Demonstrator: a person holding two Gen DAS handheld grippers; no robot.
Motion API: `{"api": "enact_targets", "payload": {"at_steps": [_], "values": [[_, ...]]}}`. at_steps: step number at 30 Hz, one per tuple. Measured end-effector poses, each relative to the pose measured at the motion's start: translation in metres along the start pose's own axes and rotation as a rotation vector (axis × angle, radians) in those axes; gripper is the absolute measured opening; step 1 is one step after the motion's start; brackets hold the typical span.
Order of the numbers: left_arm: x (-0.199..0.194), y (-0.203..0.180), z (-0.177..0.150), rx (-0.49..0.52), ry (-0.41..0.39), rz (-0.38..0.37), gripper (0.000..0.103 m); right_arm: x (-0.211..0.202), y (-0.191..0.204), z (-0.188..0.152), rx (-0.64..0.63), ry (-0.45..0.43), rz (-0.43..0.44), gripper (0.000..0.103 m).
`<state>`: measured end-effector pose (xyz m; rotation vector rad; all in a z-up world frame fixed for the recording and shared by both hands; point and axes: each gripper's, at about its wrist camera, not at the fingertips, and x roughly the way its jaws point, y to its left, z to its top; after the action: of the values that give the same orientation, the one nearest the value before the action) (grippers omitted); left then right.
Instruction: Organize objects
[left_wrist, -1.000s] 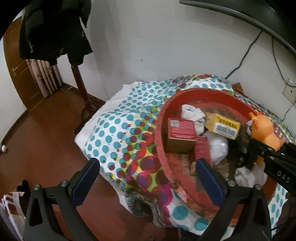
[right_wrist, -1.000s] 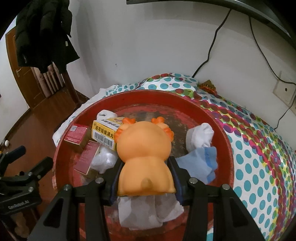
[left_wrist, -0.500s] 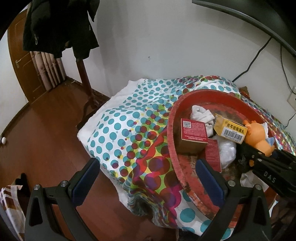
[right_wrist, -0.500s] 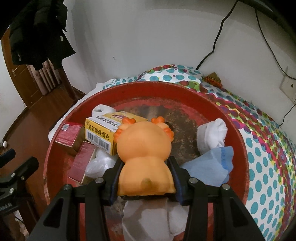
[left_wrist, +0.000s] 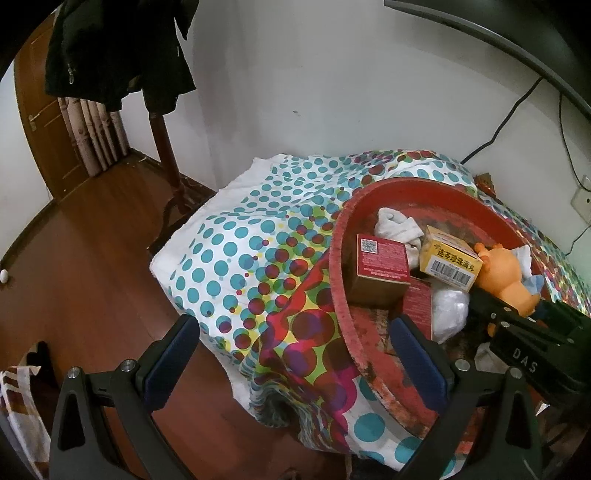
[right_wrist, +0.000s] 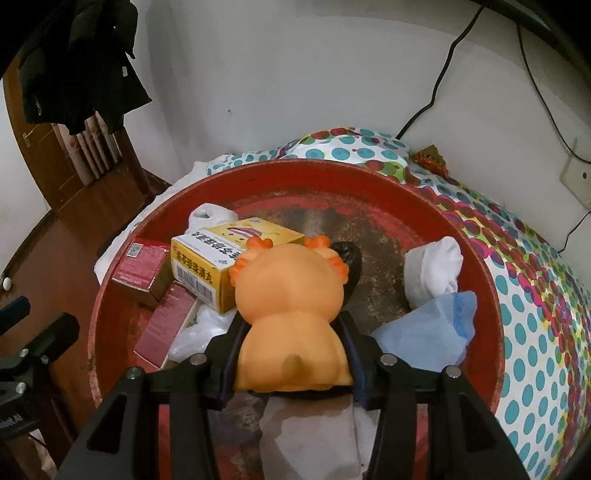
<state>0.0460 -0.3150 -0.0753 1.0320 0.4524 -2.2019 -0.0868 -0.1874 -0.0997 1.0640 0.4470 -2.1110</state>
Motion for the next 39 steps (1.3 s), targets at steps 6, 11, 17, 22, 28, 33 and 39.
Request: {"api": "enact_targets", "payload": {"at_steps": [6,11,17,22,28,33,39], "values": [[0.001,-0.005,-0.001,0.017,0.006,-0.012,0.103,-0.015,0.001,-0.004,-0.003,-0.027,-0.019,0.055],[0.000,-0.011,-0.002,0.030,0.004,-0.016,0.103,-0.038,0.002,-0.010,-0.006,-0.087,-0.029,0.064],[-0.004,-0.018,-0.005,0.053,-0.008,-0.019,0.103,-0.060,-0.002,-0.025,0.021,-0.104,-0.060,0.071],[-0.005,-0.030,-0.008,0.084,-0.004,-0.033,0.103,-0.073,-0.009,-0.045,0.040,-0.090,-0.108,0.072],[-0.016,-0.052,-0.016,0.149,-0.021,-0.060,0.103,-0.081,-0.020,-0.070,0.103,-0.060,-0.126,0.073],[-0.026,-0.069,-0.021,0.194,-0.038,-0.077,0.103,-0.086,-0.024,-0.080,0.100,-0.046,-0.143,0.073],[-0.032,-0.081,-0.027,0.231,-0.060,-0.082,0.103,-0.093,-0.032,-0.088,0.128,-0.044,-0.135,0.073]]}}
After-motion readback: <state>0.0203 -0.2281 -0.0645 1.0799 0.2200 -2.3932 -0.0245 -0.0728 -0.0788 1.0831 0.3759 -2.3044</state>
